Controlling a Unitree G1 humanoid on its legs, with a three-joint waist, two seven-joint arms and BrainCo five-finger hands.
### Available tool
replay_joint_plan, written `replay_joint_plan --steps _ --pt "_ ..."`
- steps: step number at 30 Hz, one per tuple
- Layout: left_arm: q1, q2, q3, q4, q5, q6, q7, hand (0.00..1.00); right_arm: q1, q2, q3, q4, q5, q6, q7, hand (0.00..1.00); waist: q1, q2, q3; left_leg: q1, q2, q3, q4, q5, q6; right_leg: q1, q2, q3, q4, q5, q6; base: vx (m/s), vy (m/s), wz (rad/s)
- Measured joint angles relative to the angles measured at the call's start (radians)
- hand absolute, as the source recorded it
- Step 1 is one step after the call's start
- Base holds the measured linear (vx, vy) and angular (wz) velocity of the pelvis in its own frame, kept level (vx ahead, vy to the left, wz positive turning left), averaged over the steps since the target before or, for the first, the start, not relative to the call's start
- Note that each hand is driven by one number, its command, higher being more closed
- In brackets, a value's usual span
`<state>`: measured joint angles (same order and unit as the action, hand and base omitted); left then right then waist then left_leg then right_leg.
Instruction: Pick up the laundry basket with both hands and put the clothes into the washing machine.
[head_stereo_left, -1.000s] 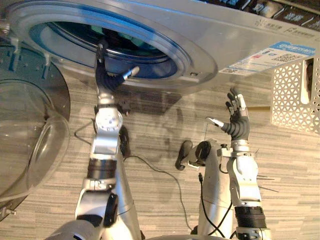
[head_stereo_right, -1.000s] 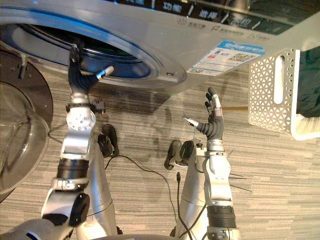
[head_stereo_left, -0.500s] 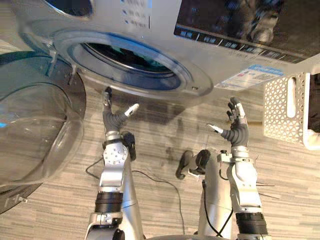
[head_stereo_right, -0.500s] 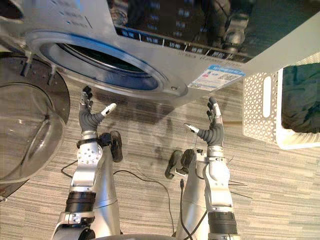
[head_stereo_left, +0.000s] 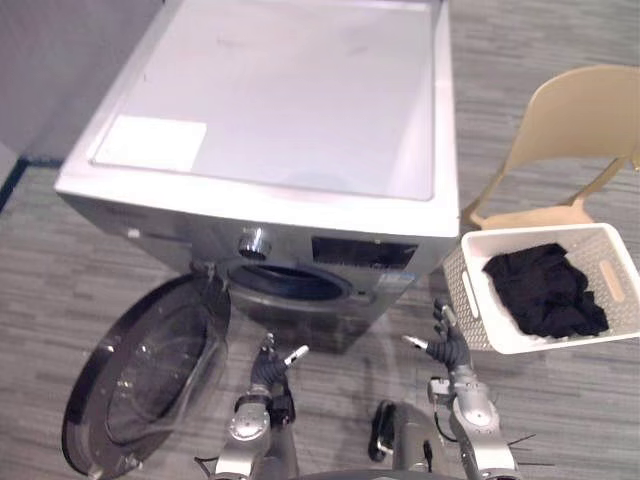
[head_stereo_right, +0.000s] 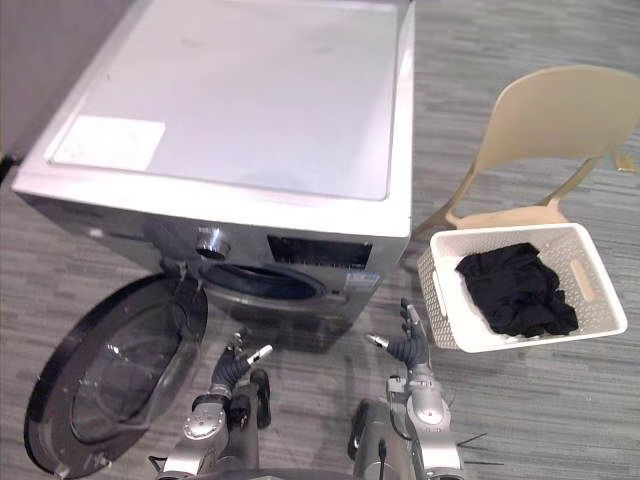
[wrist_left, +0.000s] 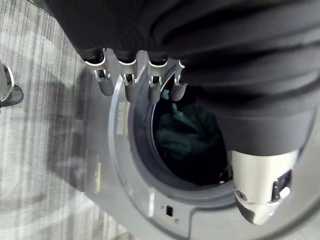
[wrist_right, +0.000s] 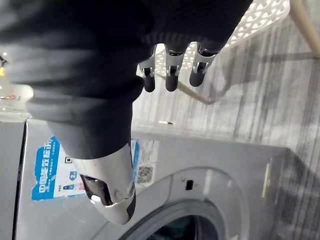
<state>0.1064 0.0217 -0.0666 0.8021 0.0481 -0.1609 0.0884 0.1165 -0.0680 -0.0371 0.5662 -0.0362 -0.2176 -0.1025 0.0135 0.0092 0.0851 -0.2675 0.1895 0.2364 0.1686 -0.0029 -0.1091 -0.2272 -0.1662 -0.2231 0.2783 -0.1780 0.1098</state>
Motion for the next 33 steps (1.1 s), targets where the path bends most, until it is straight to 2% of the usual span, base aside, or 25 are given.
replay_joint_plan --steps 2,6,8,9,12,13,14,15,16,17,18,19,20,21,22,23,24,25,26,27,28,29,30,31,33 --pt "-0.008 0.018 0.003 0.077 0.03 0.003 0.0 0.0 -0.023 -0.007 -0.009 0.093 0.002 0.01 0.0 0.0 -0.001 0.008 -0.006 0.087 -0.01 0.051 -0.073 0.014 -0.001 0.083 0.021 0.041 -0.119 0.062 0.012 0.15 0.062 -0.61" --pt "-0.027 0.036 0.01 0.123 0.078 0.011 0.003 0.0 -0.047 -0.008 -0.027 0.172 0.011 0.013 0.001 0.0 -0.004 0.009 -0.008 0.201 -0.02 0.115 -0.119 0.014 -0.001 0.159 0.026 0.109 -0.213 0.115 0.019 0.07 0.043 -0.59" --pt "-0.042 0.04 0.002 0.145 0.113 0.011 0.004 0.0 -0.06 -0.008 -0.035 0.19 0.022 0.019 0.001 0.0 -0.009 0.011 -0.011 0.236 -0.02 0.154 -0.135 0.014 -0.001 0.167 0.031 0.157 -0.24 0.136 0.019 -0.01 0.026 -0.91" --pt "-0.064 0.041 -0.014 0.159 0.134 0.011 0.005 0.0 -0.079 -0.008 -0.046 0.218 0.04 0.026 -0.001 0.0 -0.024 0.011 -0.011 0.257 -0.019 0.198 -0.136 0.014 -0.002 0.156 0.037 0.217 -0.259 0.163 0.019 -0.04 0.02 -0.96" --pt "-0.085 0.041 -0.022 0.182 0.161 0.012 0.005 0.0 -0.089 -0.01 -0.053 0.236 0.066 0.027 -0.003 0.0 -0.038 0.012 -0.01 0.278 -0.016 0.259 -0.135 0.011 -0.005 0.126 0.051 0.301 -0.282 0.212 0.015 -0.08 0.002 -1.2" --pt "-0.09 0.038 -0.031 0.19 0.162 0.014 0.006 0.0 -0.092 -0.017 -0.056 0.241 0.068 0.028 -0.004 0.0 -0.046 0.016 -0.009 0.289 -0.01 0.292 -0.133 -0.001 -0.02 0.097 0.066 0.308 -0.299 0.258 0.011 -0.09 -0.058 -1.96" --pt "-0.103 0.036 -0.042 0.19 0.163 0.017 0.007 0.0 -0.098 -0.02 -0.062 0.243 0.077 0.028 -0.005 0.0 -0.049 0.023 -0.006 0.303 0.009 0.326 -0.127 -0.039 -0.026 0.069 0.098 0.248 -0.34 0.337 -0.019 -0.09 -0.078 -2.1" --pt "-0.106 0.037 -0.041 0.19 0.164 0.018 0.006 0.0 -0.102 -0.017 -0.066 0.243 0.086 0.028 -0.008 0.0 -0.048 0.018 -0.005 0.313 0.018 0.354 -0.124 -0.06 -0.026 0.064 0.105 0.184 -0.365 0.342 -0.048 -0.11 -0.113 -2.11" --pt "-0.119 0.041 -0.04 0.202 0.165 0.027 0.006 0.0 -0.111 -0.016 -0.078 0.245 0.098 0.031 -0.011 0.0 -0.055 0.016 0.009 0.337 0.023 0.447 -0.113 -0.076 -0.014 0.062 0.077 0.021 -0.37 0.274 -0.081 -0.13 -0.058 -2.34" --pt "-0.13 0.028 -0.049 0.203 0.169 0.03 0.005 0.0 -0.107 -0.023 -0.104 0.247 0.106 0.031 -0.015 0.0 -0.054 0.04 0.019 0.377 0.05 0.55 -0.117 -0.08 -0.024 0.06 0.06 -0.22 -0.347 0.207 -0.16 -0.14 -0.038 -2.37" --pt "-0.13 0.03 -0.049 0.203 0.171 0.031 0.005 0.0 -0.107 -0.022 -0.112 0.248 0.107 0.031 -0.02 0.0 -0.054 0.039 0.019 0.393 0.057 0.593 -0.111 -0.086 -0.038 0.056 0.051 -0.284 -0.339 0.199 -0.176 -0.06 -0.037 -2.77" --pt "-0.139 0.041 -0.047 0.213 0.171 0.035 0.006 0.0 -0.107 -0.026 -0.113 0.249 0.117 0.031 -0.029 0.0 -0.059 0.035 0.015 0.431 0.061 0.689 -0.096 -0.11 -0.066 0.042 0.034 -0.425 -0.316 0.182 -0.204 -0.02 -0.075 -2.59" --pt "-0.153 0.047 -0.046 0.224 0.171 0.038 0.006 0.0 -0.109 -0.033 -0.112 0.252 0.127 0.03 -0.029 0.0 -0.054 0.042 0.014 0.446 0.066 0.747 -0.101 -0.118 -0.074 0.021 0.029 -0.516 -0.285 0.16 -0.235 0.0 -0.099 -2.56" --pt "-0.159 0.051 -0.042 0.228 0.169 0.038 0.006 0.0 -0.112 -0.036 -0.113 0.255 0.133 0.03 -0.029 0.0 -0.054 0.045 0.014 0.455 0.075 0.785 -0.099 -0.125 -0.084 0.008 0.021 -0.55 -0.259 0.158 -0.24 0.01 -0.154 -2.24" --pt "-0.171 0.059 -0.033 0.232 0.164 0.04 0.006 0.0 -0.113 -0.039 -0.119 0.27 0.143 0.03 -0.029 0.0 -0.07 0.04 0.012 0.477 0.072 0.851 -0.091 -0.135 -0.1 -0.026 -0.009 -0.61 -0.175 0.155 -0.242 0.04 -0.17 -1.89" --pt "-0.173 0.058 -0.016 0.232 0.161 0.04 0.006 0.0 -0.107 -0.04 -0.13 0.288 0.144 0.033 -0.028 0.0 -0.082 0.037 0.013 0.499 0.073 0.87 -0.073 -0.153 -0.128 -0.037 -0.003 -0.609 -0.141 0.167 -0.228 0.11 -0.216 -1.92" --pt "-0.17 0.056 -0.005 0.233 0.158 0.04 0.006 0.0 -0.103 -0.04 -0.13 0.293 0.144 0.033 -0.028 0.0 -0.081 0.039 0.013 0.514 0.075 0.881 -0.056 -0.166 -0.143 -0.047 0.013 -0.585 -0.124 0.172 -0.22 0.19 -0.168 -2.08" --pt "-0.166 0.056 0.014 0.25 0.155 0.042 0.006 0.0 -0.091 -0.04 -0.123 0.293 0.144 0.035 -0.026 0.0 -0.084 0.048 0.01 0.55 0.116 0.932 0.028 -0.175 -0.151 -0.069 0.054 -0.534 -0.087 0.171 -0.22 0.25 -0.151 -1.78" --pt "-0.166 0.057 0.027 0.256 0.154 0.043 0.005 0.0 -0.088 -0.038 -0.118 0.295 0.145 0.036 -0.025 0.0 -0.082 0.045 0.009 0.554 0.143 0.927 0.089 -0.176 -0.149 -0.078 0.064 -0.511 -0.074 0.172 -0.221 0.35 -0.138 -2.11" --pt "-0.159 0.057 0.043 0.26 0.141 0.043 0.005 0.0 -0.089 -0.038 -0.104 0.311 0.146 0.036 -0.022 0.0 -0.08 0.039 0.007 0.544 0.221 0.868 0.268 -0.163 -0.106 -0.081 0.108 -0.458 -0.078 0.178 -0.235 0.39 -0.138 -2.27" --pt "-0.143 0.055 0.074 0.259 0.139 0.04 0.005 0.0 -0.097 -0.027 -0.092 0.323 0.148 0.037 -0.022 0.0 -0.062 0.044 0.007 0.483 0.294 0.709 0.495 -0.096 0.074 -0.071 0.172 -0.365 -0.112 0.18 -0.252 0.38 -0.128 -2.36" --pt "-0.14 0.048 0.082 0.259 0.135 0.04 0.005 0.0 -0.103 -0.028 -0.086 0.326 0.148 0.037 -0.024 0.0 -0.056 0.046 0.008 0.445 0.298 0.619 0.565 -0.095 0.085 -0.067 0.192 -0.33 -0.125 0.182 -0.259 0.38 -0.078 -2.47" --pt "-0.136 0.032 0.096 0.256 0.115 0.037 0.005 0.0 -0.137 -0.029 -0.072 0.357 0.149 0.037 -0.024 0.0 -0.048 0.047 0.019 0.338 0.252 0.406 0.686 -0.164 0.018 -0.055 0.222 -0.254 -0.143 0.188 -0.268 0.37 -0.022 -2.21" --pt "-0.129 0.016 0.102 0.252 0.098 0.031 0.005 0.0 -0.161 -0.028 -0.049 0.4 0.15 0.04 -0.019 0.0 -0.039 0.046 0.04 0.246 0.197 0.247 0.769 -0.231 -0.006 -0.002 0.248 -0.18 -0.165 0.189 -0.269 0.36 -0.002 -2.0" --pt "-0.117 -0.001 0.102 0.241 0.079 0.028 0.005 0.0 -0.137 -0.018 -0.041 0.411 0.153 0.042 -0.008 0.0 -0.022 0.041 0.046 0.169 0.168 0.181 0.763 -0.255 0.023 0.075 0.258 -0.126 -0.205 0.193 -0.238 0.34 0.055 -1.09"
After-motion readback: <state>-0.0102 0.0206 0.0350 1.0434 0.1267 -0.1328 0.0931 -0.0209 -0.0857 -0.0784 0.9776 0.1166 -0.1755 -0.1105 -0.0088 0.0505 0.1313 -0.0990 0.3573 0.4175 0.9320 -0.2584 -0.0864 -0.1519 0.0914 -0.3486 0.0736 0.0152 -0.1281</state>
